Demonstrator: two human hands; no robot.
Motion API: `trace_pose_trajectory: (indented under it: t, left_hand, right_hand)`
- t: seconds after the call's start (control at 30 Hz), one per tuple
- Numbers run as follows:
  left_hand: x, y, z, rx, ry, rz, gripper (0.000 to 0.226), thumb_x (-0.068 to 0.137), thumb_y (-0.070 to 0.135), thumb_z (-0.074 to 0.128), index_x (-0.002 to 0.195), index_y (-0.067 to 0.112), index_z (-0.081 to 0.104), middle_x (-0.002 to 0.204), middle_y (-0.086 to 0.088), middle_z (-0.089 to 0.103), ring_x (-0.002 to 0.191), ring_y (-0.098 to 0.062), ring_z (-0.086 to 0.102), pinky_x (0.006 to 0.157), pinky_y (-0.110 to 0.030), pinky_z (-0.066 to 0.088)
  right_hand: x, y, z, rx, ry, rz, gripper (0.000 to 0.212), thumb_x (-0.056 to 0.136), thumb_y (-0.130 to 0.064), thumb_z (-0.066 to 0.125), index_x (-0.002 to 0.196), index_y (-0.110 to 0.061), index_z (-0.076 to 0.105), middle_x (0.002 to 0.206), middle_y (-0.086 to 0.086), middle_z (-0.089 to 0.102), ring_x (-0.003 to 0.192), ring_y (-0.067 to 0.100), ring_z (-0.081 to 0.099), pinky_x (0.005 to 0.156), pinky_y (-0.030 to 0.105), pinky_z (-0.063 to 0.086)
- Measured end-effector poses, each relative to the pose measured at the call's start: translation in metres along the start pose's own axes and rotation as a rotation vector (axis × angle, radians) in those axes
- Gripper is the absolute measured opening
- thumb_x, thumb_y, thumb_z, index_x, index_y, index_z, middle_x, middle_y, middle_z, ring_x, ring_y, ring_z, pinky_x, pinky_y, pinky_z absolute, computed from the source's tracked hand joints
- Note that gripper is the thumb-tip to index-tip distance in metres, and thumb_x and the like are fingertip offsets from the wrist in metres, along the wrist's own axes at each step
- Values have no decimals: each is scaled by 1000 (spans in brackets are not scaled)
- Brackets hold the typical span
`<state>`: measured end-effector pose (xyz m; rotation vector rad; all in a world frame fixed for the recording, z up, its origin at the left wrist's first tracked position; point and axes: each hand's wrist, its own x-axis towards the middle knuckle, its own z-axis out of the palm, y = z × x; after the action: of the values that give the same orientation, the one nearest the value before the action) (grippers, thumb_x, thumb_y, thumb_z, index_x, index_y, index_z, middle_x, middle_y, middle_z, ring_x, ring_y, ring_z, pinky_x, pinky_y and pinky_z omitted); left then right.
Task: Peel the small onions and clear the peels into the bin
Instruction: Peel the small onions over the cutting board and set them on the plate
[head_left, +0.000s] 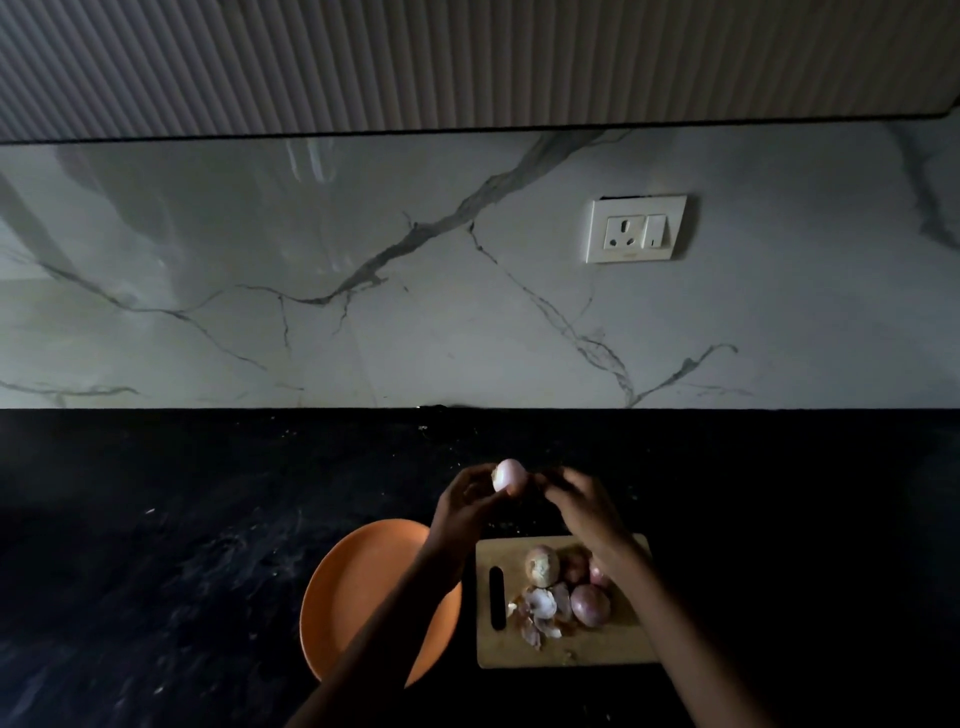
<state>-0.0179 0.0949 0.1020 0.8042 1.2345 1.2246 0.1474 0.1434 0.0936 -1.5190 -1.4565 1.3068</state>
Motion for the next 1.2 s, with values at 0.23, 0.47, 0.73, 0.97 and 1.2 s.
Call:
trace_pose_trajectory:
  t: [0.23, 0.47, 0.73, 0.97, 1.2]
  left_hand:
    - [1, 0, -14, -5, 104, 23, 30, 80, 6, 79, 106, 12, 66, 95, -9, 72, 80, -11, 70, 68, -21, 55]
    - [-1, 1, -11, 38, 18, -179, 29, 98, 34, 55, 115, 14, 68, 96, -5, 74, 85, -14, 67, 70, -30, 43]
    - [5, -4, 5, 130, 51, -173, 59, 73, 64, 70, 108, 16, 68, 91, -4, 69, 89, -21, 63, 74, -33, 42]
    - [0, -2, -5, 108, 95, -137, 15, 95, 18, 65, 107, 9, 65, 75, -2, 69, 59, -6, 66, 51, -17, 46]
    - [-30, -4, -59, 173, 121, -122, 13, 99, 29, 58, 109, 21, 62, 101, -5, 67, 93, -15, 64, 81, -33, 46]
  right_hand:
    - [-6, -3, 3, -174, 30, -60, 23, 93, -9, 58, 93, -32, 59, 86, -6, 64, 76, 8, 58, 65, 22, 44]
    - [2, -12, 12, -117, -6, -96, 17, 98, -19, 51, 87, -27, 62, 91, 0, 66, 88, 17, 61, 76, 32, 43]
    - [-6, 3, 3, -148, -171, -235, 48, 81, -21, 79, 117, -46, 61, 115, -15, 70, 106, -2, 65, 91, 22, 54]
    - [-8, 2, 23, -218, -149, -252, 36, 84, -24, 77, 115, -35, 61, 109, -14, 68, 100, 2, 65, 82, 23, 56]
    - [-8, -6, 74, -288, -215, -241, 36, 80, -39, 80, 109, -33, 58, 103, -12, 67, 96, 8, 64, 81, 26, 53]
